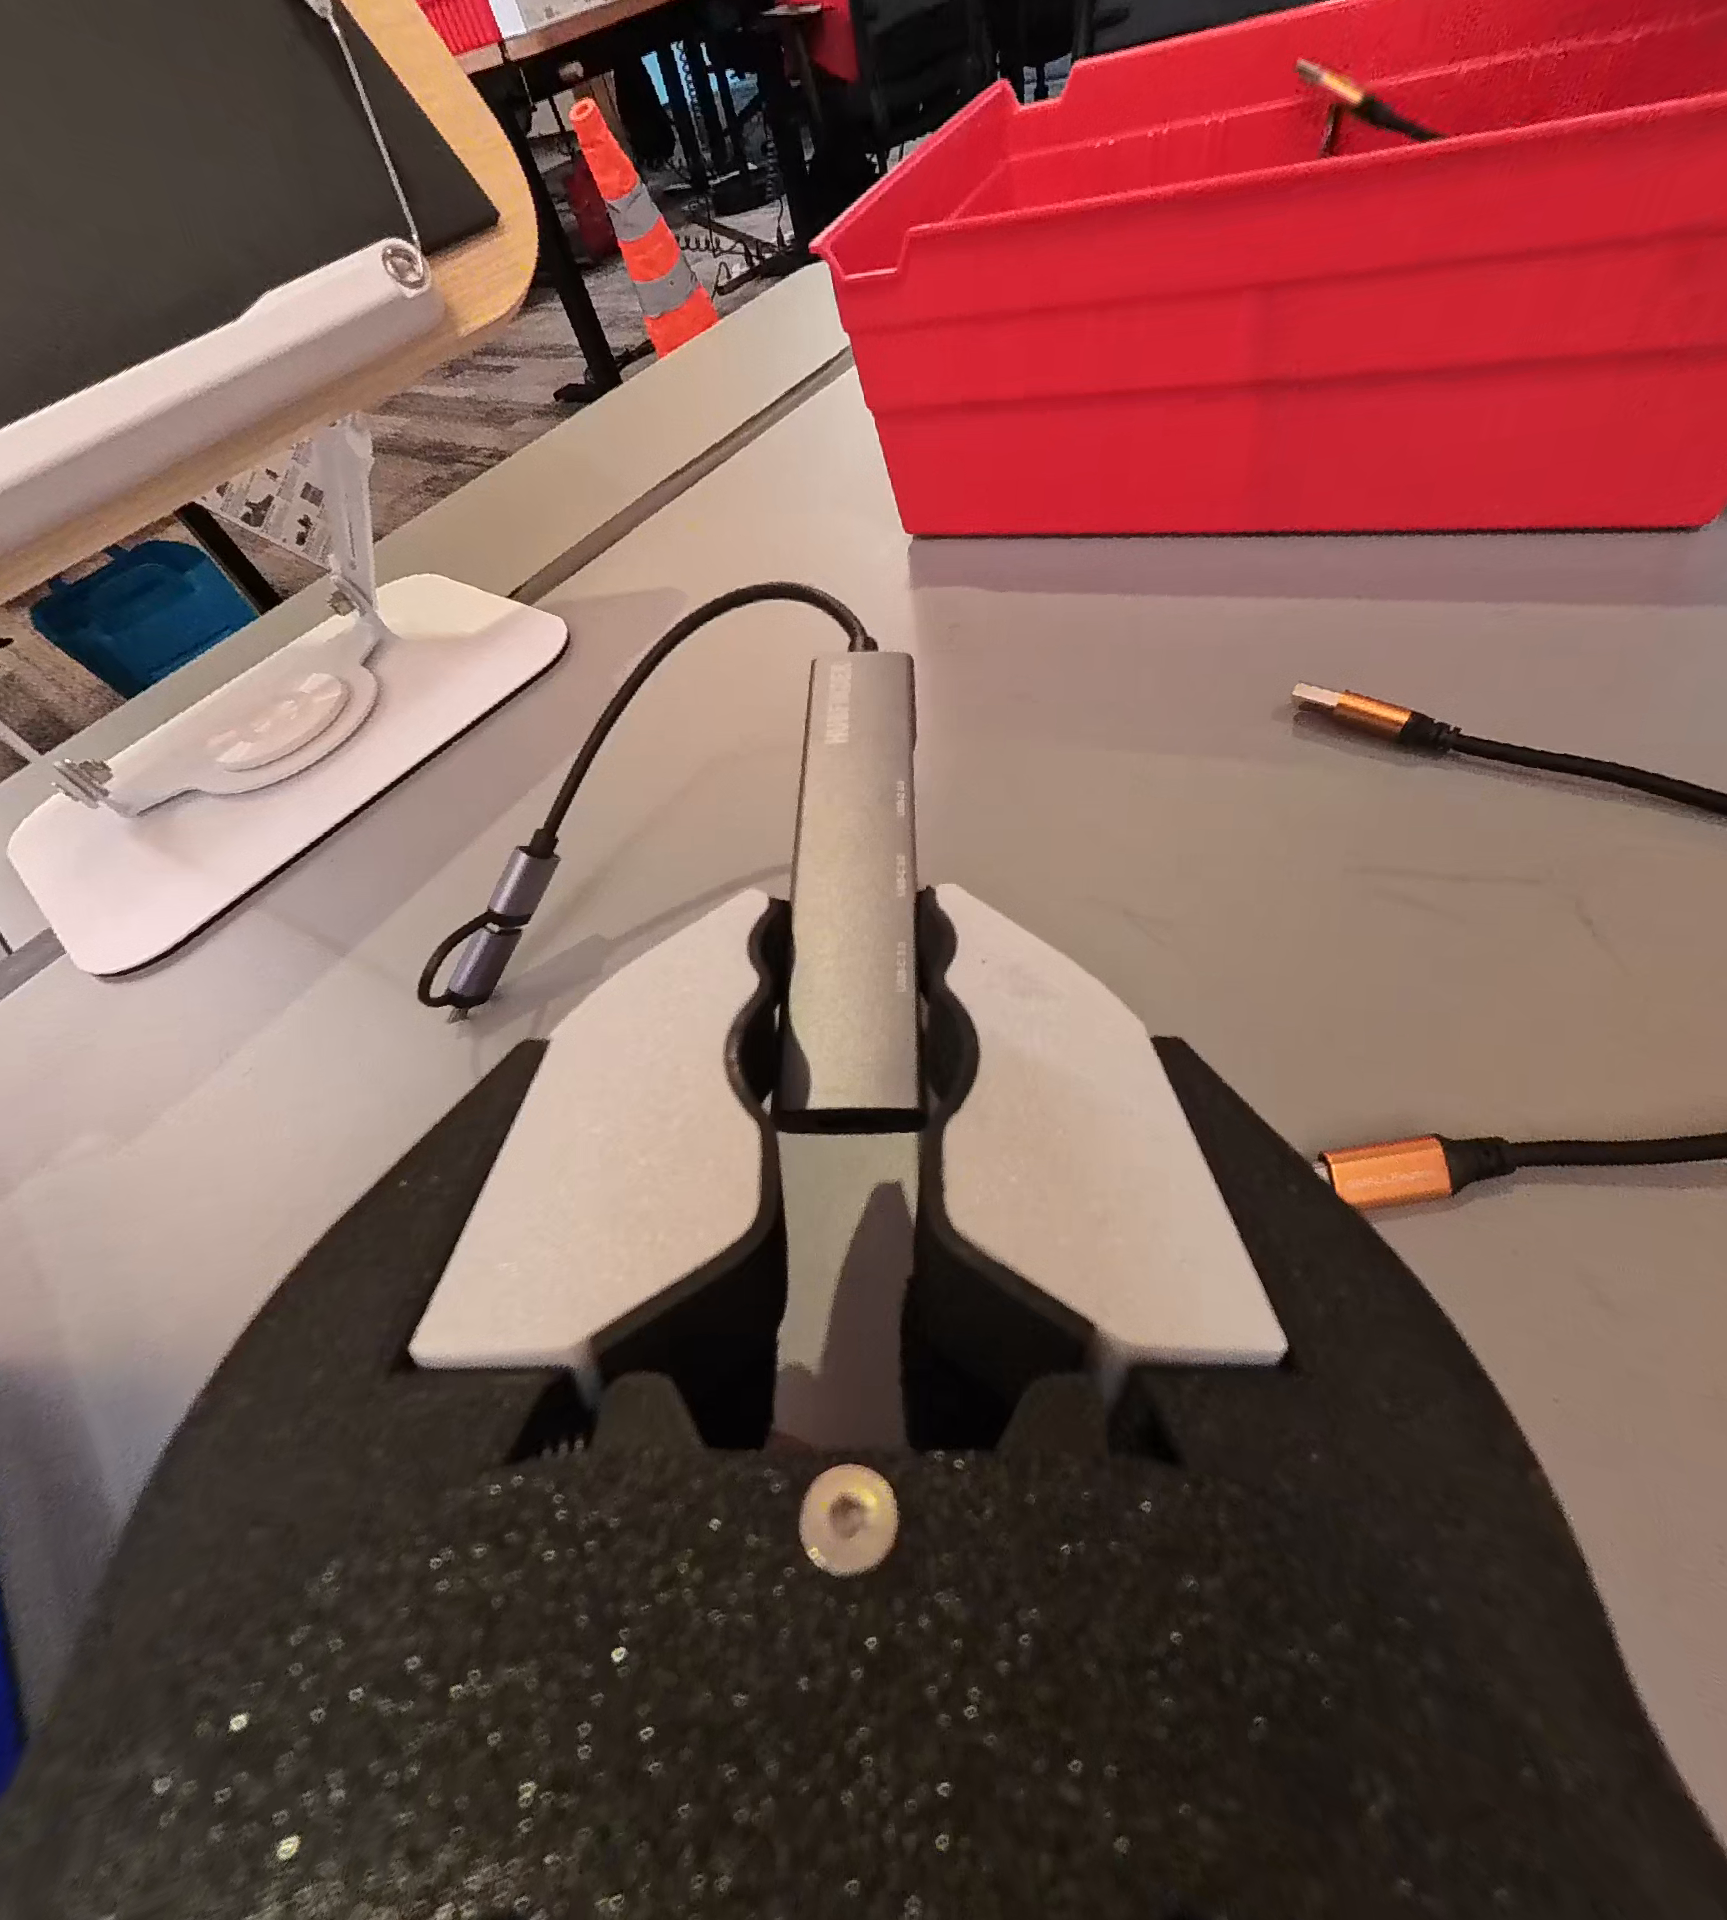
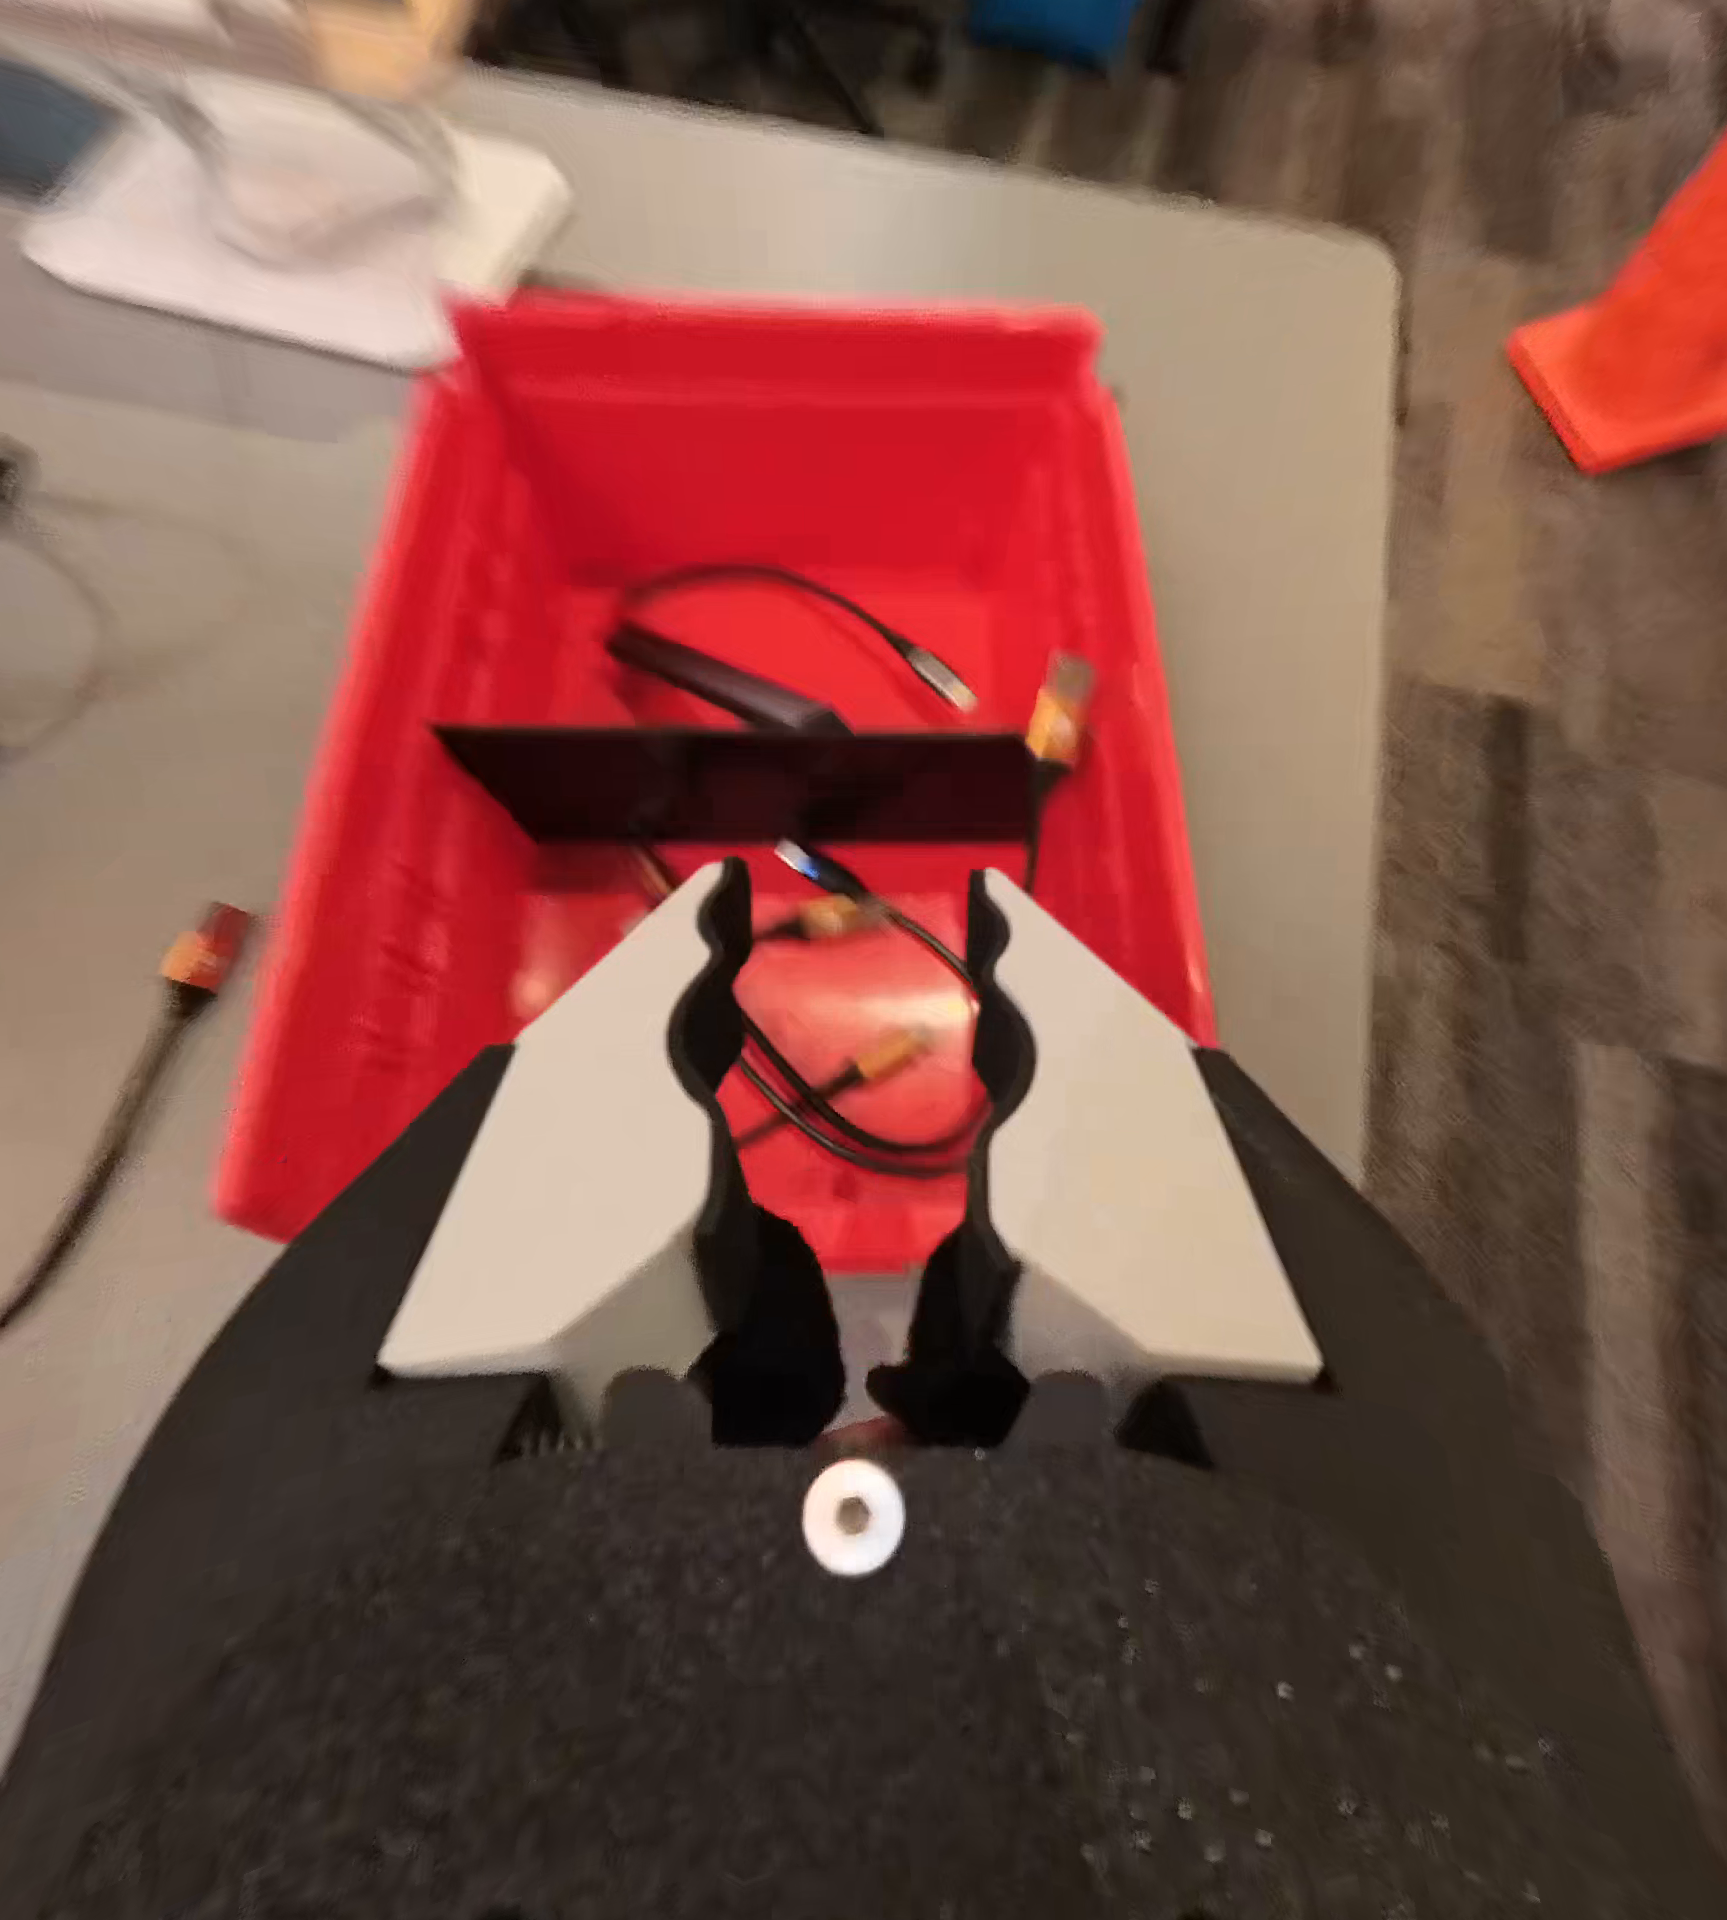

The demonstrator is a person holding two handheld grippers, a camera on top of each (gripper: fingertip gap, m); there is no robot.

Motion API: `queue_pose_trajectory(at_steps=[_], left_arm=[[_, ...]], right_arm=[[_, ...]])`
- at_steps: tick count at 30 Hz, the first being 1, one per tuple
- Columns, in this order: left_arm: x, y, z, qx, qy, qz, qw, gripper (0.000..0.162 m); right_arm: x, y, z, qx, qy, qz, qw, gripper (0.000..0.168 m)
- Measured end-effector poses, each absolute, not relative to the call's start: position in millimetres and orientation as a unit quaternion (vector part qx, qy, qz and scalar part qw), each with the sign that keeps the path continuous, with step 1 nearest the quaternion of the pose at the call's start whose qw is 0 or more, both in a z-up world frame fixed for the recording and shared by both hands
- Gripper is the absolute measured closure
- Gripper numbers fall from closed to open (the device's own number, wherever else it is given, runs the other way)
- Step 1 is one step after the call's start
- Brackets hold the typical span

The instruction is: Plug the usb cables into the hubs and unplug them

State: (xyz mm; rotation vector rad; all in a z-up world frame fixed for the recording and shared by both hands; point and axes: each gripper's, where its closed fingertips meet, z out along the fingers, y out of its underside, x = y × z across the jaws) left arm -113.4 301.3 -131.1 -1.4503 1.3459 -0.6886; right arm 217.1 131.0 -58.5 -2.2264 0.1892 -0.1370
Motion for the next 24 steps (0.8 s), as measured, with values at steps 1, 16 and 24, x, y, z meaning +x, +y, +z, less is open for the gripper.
queue_pose_trajectory(at_steps=[1, 16, 24], left_arm=[[-113, 301, -132, -0.599, 0.558, -0.284, 0.499, 0.139], [-112, 297, -133, -0.591, 0.569, -0.277, 0.5, 0.139], [-114, 301, -133, -0.595, 0.565, -0.279, 0.498, 0.139]], right_arm=[[229, 123, -73, -0.904, 0.089, -0.082, 0.411, 0.128], [264, 151, -159, -0.935, -0.003, -0.243, 0.257, 0.165], [224, 127, -176, -0.967, -0.126, -0.176, 0.134, 0.165]])
